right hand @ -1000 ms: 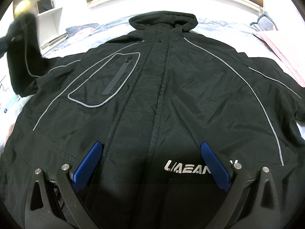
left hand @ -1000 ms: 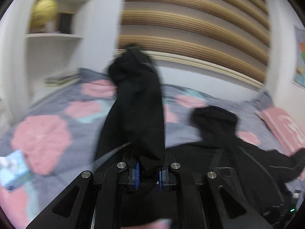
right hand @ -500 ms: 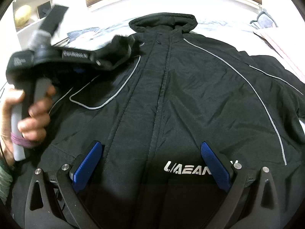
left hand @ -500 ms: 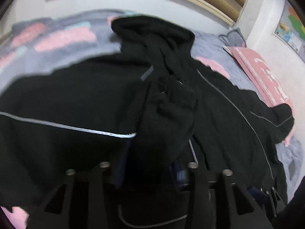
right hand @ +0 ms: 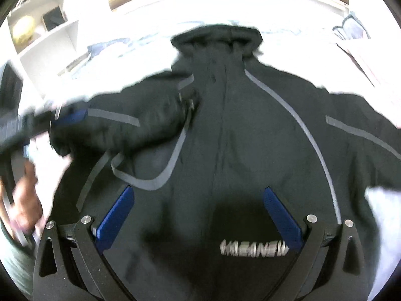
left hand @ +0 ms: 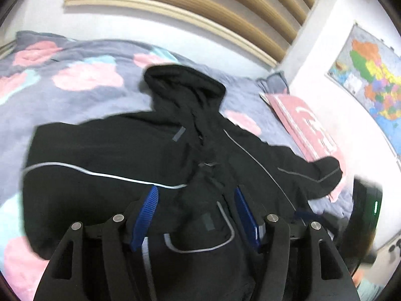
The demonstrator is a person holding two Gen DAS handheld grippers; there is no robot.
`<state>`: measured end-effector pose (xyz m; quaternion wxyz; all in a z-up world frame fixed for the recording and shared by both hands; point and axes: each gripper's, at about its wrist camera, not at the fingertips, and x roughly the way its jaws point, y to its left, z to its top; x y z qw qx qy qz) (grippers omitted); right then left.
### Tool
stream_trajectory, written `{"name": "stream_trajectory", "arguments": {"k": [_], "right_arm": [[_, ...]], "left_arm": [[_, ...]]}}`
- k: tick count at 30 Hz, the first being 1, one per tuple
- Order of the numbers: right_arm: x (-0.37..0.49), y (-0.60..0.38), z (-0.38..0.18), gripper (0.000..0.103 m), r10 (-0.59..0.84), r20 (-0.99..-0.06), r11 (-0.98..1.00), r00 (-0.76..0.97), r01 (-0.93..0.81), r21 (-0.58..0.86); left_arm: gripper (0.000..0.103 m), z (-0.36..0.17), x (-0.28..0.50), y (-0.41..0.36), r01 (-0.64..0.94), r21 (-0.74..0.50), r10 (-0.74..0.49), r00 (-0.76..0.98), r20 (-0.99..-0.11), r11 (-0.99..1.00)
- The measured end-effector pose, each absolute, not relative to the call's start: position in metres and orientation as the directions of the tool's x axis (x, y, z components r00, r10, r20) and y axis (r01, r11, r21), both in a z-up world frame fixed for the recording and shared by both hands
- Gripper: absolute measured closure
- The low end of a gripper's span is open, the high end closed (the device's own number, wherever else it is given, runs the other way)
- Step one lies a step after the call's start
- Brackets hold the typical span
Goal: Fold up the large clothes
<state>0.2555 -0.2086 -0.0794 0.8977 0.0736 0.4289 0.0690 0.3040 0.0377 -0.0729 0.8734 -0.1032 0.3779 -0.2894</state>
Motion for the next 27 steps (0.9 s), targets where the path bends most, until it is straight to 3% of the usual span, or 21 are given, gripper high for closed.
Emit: {"name": "stream_trajectory", "arguments": {"k": [3,7,11,13,14,15,22,27], "right_arm": [[0.289,-0.197,-0.075,0.0,0.182,-0.747,0.982,0.64,-0.077,0.173],[0.333,-0.183,-0.094,0.013,0.263,-0.757,0.962,0.598,-0.1,0.255],[0.364,-0.175,-0.119,0.013,0.269,-0.782,0.955,0.562,-0.049,0.293],[0.377,-0.17,-0.133,0.032,0.277,-0.804,0.952,0.525,-0.037,0.304],[0.383,-0.165,-0.139,0.057,0.289,-0.82,0.951,0.493,-0.049,0.306],[0.383,-0.162,-0.139,0.066,0.281,-0.825,0.955,0.491,-0.056,0.291],[0.345,-0.195,-0.068,0.073,0.206,-0.739,0.977,0.641,-0.088,0.196],[0.316,-0.253,-0.026,0.073,0.024,-0.676,0.998,0.737,0.018,0.055]], "left_arm": [[0.038,-0.067,0.298,0.059,0.396,-0.362,-0.536,0.598,-0.596,0.844],[0.039,-0.065,0.295,0.085,0.273,-0.255,-0.373,0.664,-0.648,0.928],[0.039,-0.057,0.288,0.117,0.236,-0.2,-0.309,0.687,-0.658,0.951],[0.039,-0.057,0.291,0.128,0.216,-0.192,-0.289,0.69,-0.664,0.957],[0.039,-0.059,0.293,0.13,0.208,-0.192,-0.283,0.688,-0.669,0.959],[0.039,-0.062,0.298,0.131,0.199,-0.192,-0.276,0.681,-0.679,0.961],[0.039,-0.079,0.323,0.1,0.212,-0.181,-0.277,0.652,-0.706,0.96],[0.039,-0.072,0.328,0.057,0.282,-0.172,-0.319,0.642,-0.698,0.944]]}}
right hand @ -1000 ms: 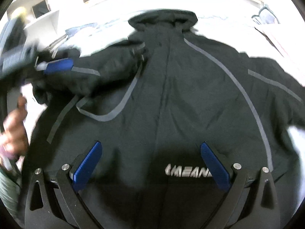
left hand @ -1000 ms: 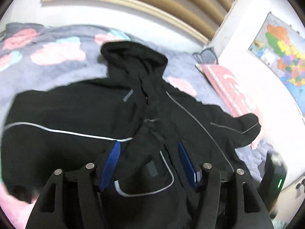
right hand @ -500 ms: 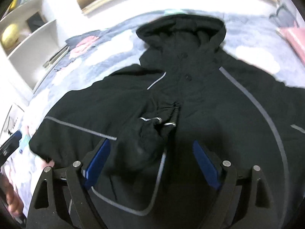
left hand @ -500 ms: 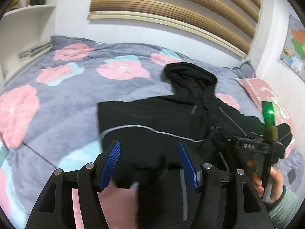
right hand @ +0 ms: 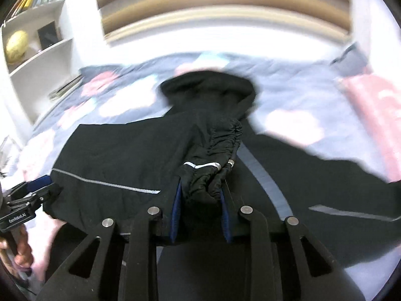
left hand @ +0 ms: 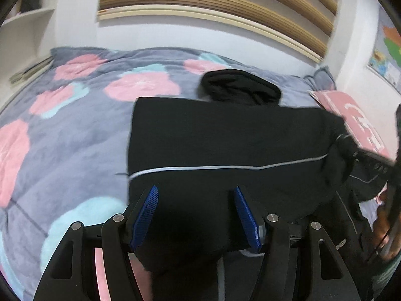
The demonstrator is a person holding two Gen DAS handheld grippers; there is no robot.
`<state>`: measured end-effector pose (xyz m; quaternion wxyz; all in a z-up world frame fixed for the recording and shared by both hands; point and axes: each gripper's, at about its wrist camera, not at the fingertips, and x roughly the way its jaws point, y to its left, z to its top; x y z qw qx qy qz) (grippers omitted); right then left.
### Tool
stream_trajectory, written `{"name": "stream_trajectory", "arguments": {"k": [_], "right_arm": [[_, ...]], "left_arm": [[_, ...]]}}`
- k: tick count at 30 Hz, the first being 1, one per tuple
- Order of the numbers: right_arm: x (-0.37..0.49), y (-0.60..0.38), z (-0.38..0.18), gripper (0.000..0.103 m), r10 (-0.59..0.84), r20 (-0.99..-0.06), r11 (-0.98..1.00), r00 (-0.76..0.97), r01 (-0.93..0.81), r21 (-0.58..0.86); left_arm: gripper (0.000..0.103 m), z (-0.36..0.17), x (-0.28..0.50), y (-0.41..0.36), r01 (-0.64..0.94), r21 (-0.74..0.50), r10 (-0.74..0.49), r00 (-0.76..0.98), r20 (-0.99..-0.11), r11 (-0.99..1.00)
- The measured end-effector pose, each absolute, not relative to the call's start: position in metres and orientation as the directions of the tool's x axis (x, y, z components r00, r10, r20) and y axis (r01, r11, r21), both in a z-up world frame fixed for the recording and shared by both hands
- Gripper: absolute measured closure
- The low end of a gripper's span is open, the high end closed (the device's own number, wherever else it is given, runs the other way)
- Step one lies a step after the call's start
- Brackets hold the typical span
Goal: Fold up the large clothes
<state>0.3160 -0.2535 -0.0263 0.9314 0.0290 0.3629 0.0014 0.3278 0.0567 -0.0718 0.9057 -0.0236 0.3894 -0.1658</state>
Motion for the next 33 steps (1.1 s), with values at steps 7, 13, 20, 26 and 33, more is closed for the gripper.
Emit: {"name": "stream_trajectory", "arguments": {"k": [7,13,20,26,33], "right_arm": [[0.306,-0.342,-0.046,0.073,-0.104,-0.709,0.984,0.697,0.174,0.027],[0.311,-0.372,-0.115,0.073,-0.08,-0.8,0.978,0.595,0.202,0.052],[0.301,-0.39,-0.142,0.052,-0.085,-0.826,0.974,0.557,0.222,0.05],[0.268,-0.387,-0.082,0.046,-0.035,-0.737,0.977,0.675,0.178,0.117],[0.288,-0.358,-0.12,0.046,-0.05,-0.809,0.988,0.586,0.146,0.044]], "left_arm": [[0.039,-0.092,0.344,-0.008,0.351,-0.181,-0.363,0.568,-0.739,0.919],[0.039,-0.143,0.354,-0.044,0.347,-0.106,-0.278,0.494,-0.824,0.932],[0.039,-0.155,0.351,-0.052,0.359,-0.032,-0.218,0.492,-0.843,0.933],[0.038,-0.125,0.323,-0.044,0.358,-0.091,-0.281,0.526,-0.802,0.929],[0.039,-0.14,0.322,-0.036,0.254,-0.093,-0.219,0.534,-0.816,0.963]]}}
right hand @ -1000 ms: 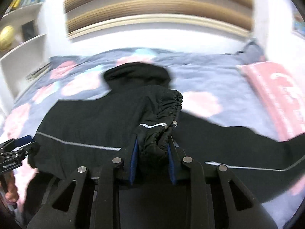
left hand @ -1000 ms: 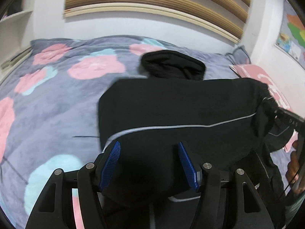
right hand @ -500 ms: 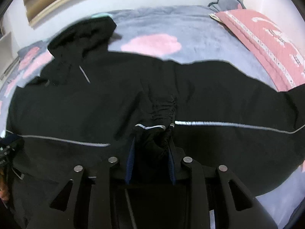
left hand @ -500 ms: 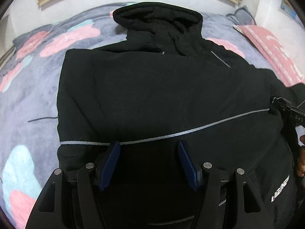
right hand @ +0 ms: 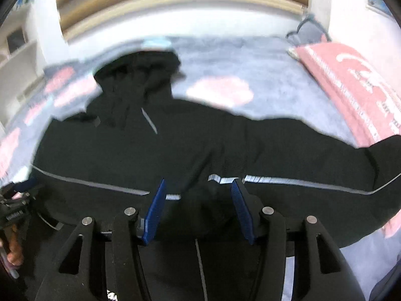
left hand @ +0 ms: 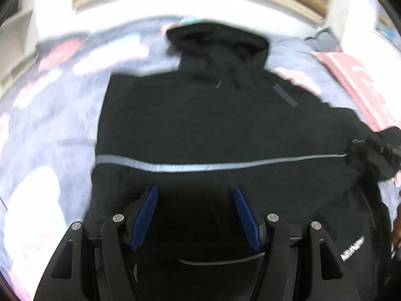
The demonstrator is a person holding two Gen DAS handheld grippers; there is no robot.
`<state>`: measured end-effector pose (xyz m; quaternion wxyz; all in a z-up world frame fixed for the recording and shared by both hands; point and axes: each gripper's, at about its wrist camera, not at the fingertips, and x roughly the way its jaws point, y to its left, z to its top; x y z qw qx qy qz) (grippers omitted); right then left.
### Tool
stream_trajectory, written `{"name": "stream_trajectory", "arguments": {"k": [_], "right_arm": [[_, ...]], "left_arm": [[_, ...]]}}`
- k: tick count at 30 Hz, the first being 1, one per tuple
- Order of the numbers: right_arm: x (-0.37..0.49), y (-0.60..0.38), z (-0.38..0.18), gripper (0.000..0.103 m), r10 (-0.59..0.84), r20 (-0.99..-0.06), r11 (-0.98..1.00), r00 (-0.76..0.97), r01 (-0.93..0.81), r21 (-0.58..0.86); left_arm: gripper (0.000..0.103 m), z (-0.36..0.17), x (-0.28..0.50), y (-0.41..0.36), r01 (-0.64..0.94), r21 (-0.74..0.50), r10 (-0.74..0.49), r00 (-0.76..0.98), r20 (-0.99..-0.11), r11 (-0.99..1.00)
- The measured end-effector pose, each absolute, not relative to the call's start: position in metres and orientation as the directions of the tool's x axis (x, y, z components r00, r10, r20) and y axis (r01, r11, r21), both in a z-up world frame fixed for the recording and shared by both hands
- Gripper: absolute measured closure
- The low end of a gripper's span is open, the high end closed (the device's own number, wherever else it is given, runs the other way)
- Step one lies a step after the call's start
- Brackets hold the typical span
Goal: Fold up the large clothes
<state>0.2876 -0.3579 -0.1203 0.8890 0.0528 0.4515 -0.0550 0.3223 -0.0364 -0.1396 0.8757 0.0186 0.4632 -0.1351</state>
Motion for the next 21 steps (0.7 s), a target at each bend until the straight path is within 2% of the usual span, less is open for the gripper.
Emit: {"name": "stream_trajectory", "arguments": {"k": [3,5,10,15,17,19,21], "right_arm": [[0.295,-0.36,-0.157,0.047,-0.093,-0.854,0.984,0.512,0.175,-0.002],[0.29,-0.356,-0.156,0.047,-0.118,-0.847,0.985,0.519,0.171,-0.032],[0.253,-0.393,-0.109,0.046,-0.087,-0.794,0.98,0.602,0.197,0.042],[0.196,-0.475,-0.066,0.042,-0.181,-0.719,0.948,0.671,0.314,0.055],[0.172,-0.52,-0.056,0.029,-0.247,-0.7,0.922,0.67,0.385,0.042],[0.153,-0.564,-0.053,0.024,-0.294,-0.697,0.894,0.654,0.446,0.042],[0.139,-0.601,-0.049,0.023,-0.328,-0.697,0.868,0.637,0.494,0.043]], "left_arm": [[0.038,-0.154,0.317,-0.036,0.258,-0.082,-0.221,0.575,-0.788,0.963],[0.038,-0.154,0.311,-0.038,0.251,-0.072,-0.214,0.604,-0.767,0.965],[0.035,-0.159,0.303,-0.042,0.265,-0.027,-0.199,0.65,-0.733,0.964],[0.035,-0.159,0.308,-0.042,0.267,-0.036,-0.209,0.658,-0.723,0.963],[0.035,-0.16,0.307,-0.044,0.265,-0.025,-0.201,0.663,-0.721,0.964],[0.034,-0.161,0.305,-0.045,0.263,-0.017,-0.195,0.667,-0.719,0.965],[0.034,-0.162,0.304,-0.046,0.26,-0.011,-0.19,0.671,-0.717,0.965]]}}
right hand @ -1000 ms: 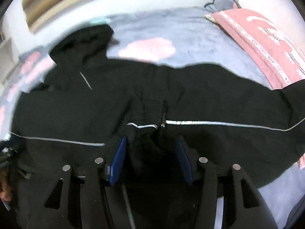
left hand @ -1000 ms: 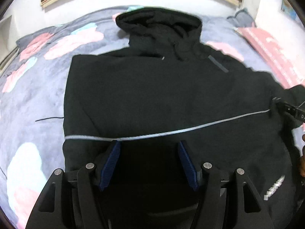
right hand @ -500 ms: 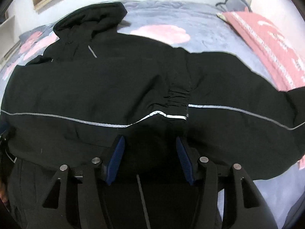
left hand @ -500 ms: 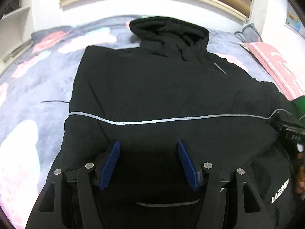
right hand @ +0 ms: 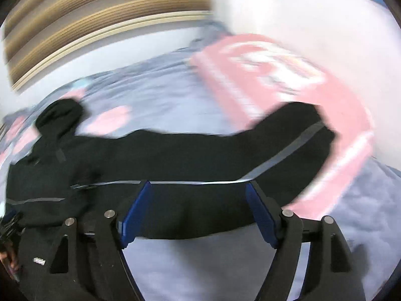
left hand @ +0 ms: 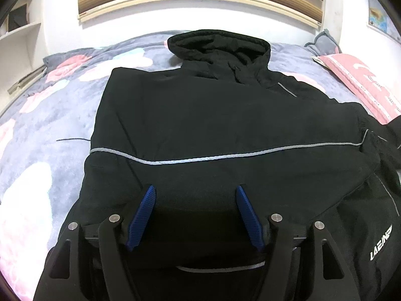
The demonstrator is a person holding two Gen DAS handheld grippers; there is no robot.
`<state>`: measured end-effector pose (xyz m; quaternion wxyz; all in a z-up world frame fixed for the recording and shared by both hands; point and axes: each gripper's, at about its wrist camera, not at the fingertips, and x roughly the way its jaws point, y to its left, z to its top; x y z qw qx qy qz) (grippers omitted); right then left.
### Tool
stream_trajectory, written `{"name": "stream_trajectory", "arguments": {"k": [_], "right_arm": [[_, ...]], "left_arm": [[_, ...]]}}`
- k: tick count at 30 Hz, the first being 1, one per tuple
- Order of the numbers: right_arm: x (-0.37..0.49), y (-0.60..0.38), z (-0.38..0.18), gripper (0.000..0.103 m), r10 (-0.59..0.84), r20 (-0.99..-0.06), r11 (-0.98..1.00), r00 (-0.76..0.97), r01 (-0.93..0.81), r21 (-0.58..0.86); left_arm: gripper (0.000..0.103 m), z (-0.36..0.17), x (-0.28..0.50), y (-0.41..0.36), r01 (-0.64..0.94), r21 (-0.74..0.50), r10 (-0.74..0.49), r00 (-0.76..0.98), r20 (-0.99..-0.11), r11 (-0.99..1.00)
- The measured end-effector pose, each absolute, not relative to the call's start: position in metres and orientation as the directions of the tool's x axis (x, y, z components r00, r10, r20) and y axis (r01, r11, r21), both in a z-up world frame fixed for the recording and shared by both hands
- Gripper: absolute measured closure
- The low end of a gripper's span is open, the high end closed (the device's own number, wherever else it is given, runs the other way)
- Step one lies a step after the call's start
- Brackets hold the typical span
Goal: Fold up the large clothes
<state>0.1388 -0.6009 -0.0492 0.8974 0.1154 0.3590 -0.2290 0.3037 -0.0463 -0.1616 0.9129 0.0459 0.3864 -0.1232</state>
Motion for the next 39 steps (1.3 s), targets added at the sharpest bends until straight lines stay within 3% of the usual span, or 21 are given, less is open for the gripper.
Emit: {"name": "stream_trajectory", "arguments": {"k": [10,16,17,18,22,25,27,28,29,30,32,33,35,39], "right_arm": [[0.14,-0.743,-0.058,0.022,-0.444,-0.707,0.743,0.551,0.668,0.054],[0.165,-0.769,-0.083,0.022,-0.379,-0.753,0.742,0.538,0.663,0.1],[0.166,-0.769,-0.085,0.032,-0.371,-0.754,0.747,0.542,0.657,0.105],[0.168,-0.766,-0.086,0.051,-0.355,-0.754,0.76,0.552,0.641,0.112],[0.156,-0.737,-0.07,0.058,-0.307,-0.684,0.818,0.662,0.551,0.167],[0.151,-0.722,-0.056,0.058,-0.238,-0.639,0.856,0.731,0.469,0.218],[0.156,-0.721,-0.058,0.053,-0.249,-0.649,0.854,0.719,0.479,0.203],[0.161,-0.723,-0.061,0.05,-0.259,-0.66,0.849,0.706,0.492,0.193],[0.168,-0.728,-0.067,0.036,-0.267,-0.675,0.839,0.688,0.51,0.188],[0.172,-0.732,-0.073,0.029,-0.273,-0.688,0.829,0.672,0.527,0.185],[0.18,-0.738,-0.085,0.03,-0.272,-0.717,0.817,0.642,0.548,0.181],[0.185,-0.742,-0.093,0.033,-0.266,-0.74,0.806,0.618,0.564,0.181],[0.189,-0.746,-0.105,0.065,-0.244,-0.768,0.798,0.592,0.573,0.188],[0.187,-0.735,-0.102,0.081,-0.26,-0.757,0.799,0.599,0.574,0.18]], "left_arm": [[0.031,-0.165,0.306,-0.048,0.252,0.003,-0.173,0.675,-0.717,0.968],[0.03,-0.166,0.308,-0.049,0.249,0.015,-0.162,0.677,-0.718,0.968],[0.03,-0.166,0.308,-0.049,0.249,0.017,-0.161,0.677,-0.718,0.968],[0.029,-0.167,0.308,-0.049,0.249,0.019,-0.16,0.678,-0.718,0.968],[0.029,-0.167,0.309,-0.05,0.249,0.022,-0.158,0.679,-0.717,0.968],[0.029,-0.167,0.309,-0.049,0.249,0.022,-0.159,0.679,-0.717,0.968],[0.029,-0.167,0.309,-0.049,0.249,0.022,-0.159,0.679,-0.717,0.968],[0.029,-0.167,0.31,-0.049,0.25,0.022,-0.159,0.679,-0.717,0.968],[0.029,-0.167,0.31,-0.049,0.25,0.021,-0.159,0.679,-0.717,0.968],[0.029,-0.167,0.309,-0.049,0.249,0.021,-0.159,0.679,-0.717,0.968],[0.029,-0.167,0.31,-0.05,0.249,0.021,-0.16,0.679,-0.717,0.968],[0.029,-0.167,0.309,-0.05,0.249,0.021,-0.159,0.679,-0.717,0.968],[0.029,-0.167,0.31,-0.05,0.249,0.02,-0.159,0.679,-0.717,0.968],[0.029,-0.167,0.31,-0.05,0.247,0.018,-0.16,0.68,-0.716,0.969]]}}
